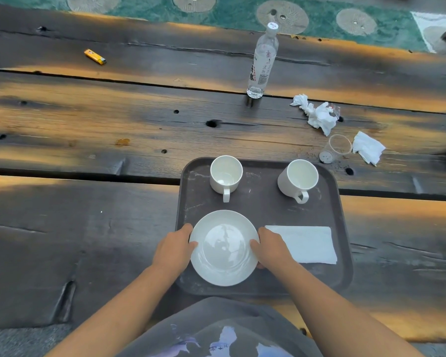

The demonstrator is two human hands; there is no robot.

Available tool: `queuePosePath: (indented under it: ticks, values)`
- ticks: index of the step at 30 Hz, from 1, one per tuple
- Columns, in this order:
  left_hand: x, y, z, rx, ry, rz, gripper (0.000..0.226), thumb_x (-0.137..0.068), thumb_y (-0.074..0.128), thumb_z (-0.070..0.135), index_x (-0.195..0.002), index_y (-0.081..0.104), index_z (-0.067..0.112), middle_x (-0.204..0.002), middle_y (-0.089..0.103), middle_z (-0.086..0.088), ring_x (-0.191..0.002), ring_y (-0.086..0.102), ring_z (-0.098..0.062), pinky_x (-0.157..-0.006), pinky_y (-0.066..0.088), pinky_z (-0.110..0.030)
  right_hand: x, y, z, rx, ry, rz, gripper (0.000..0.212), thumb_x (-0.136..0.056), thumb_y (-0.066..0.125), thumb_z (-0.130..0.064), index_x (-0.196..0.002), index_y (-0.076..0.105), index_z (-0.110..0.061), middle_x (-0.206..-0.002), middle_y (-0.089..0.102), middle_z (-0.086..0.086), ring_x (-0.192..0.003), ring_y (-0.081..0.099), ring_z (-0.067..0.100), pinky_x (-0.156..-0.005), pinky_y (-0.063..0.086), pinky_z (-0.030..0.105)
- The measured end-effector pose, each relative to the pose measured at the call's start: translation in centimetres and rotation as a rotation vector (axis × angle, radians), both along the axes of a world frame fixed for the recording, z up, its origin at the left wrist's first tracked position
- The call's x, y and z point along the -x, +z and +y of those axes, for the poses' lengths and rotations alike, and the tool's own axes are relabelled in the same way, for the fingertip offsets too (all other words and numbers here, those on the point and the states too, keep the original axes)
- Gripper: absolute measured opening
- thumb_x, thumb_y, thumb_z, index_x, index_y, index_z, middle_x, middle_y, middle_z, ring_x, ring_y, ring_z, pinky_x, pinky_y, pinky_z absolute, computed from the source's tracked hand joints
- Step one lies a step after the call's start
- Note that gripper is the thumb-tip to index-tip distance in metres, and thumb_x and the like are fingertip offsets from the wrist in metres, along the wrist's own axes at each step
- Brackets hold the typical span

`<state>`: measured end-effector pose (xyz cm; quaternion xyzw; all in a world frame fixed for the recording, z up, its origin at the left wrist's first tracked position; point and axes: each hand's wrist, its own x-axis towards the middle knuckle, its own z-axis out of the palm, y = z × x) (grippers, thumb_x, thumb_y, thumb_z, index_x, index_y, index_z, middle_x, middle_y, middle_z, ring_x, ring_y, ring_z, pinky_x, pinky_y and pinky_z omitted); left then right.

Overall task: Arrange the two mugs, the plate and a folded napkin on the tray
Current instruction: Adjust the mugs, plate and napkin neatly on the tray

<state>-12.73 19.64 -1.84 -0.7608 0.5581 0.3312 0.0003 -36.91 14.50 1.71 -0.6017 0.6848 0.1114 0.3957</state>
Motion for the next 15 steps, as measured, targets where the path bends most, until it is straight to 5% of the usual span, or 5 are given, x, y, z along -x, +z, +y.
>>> queuePosePath:
  ticks: [10,15]
  values:
    - [-0.05,0.22,-0.01,0.002,0.020,0.020,0.020,-0.098,0.066,0.033,-0.114,0.056,0.026,-0.090,0.065,0.006,-0.079,0.067,-0.016,-0.077,0.062,-0.035,-0.09,-0.31,0.18,0.000,0.036,0.023,0.013,-0.100,0.041,-0.026,-0.096,0.046,-0.014,-0.092,0.058,0.007,-0.078,0.060,0.030,-0.065,0.050,0.035]
    - [0.26,0.58,-0.04,-0.013,0.018,0.019,0.021,-0.099,0.065,0.031,-0.116,0.055,0.023,-0.099,0.070,0.001,-0.081,0.068,-0.017,-0.079,0.063,-0.036,-0.15,-0.07,0.27,0.001,0.002,0.013,0.014,-0.098,0.044,-0.026,-0.095,0.048,-0.013,-0.094,0.061,0.009,-0.081,0.065,0.031,-0.072,0.060,0.043]
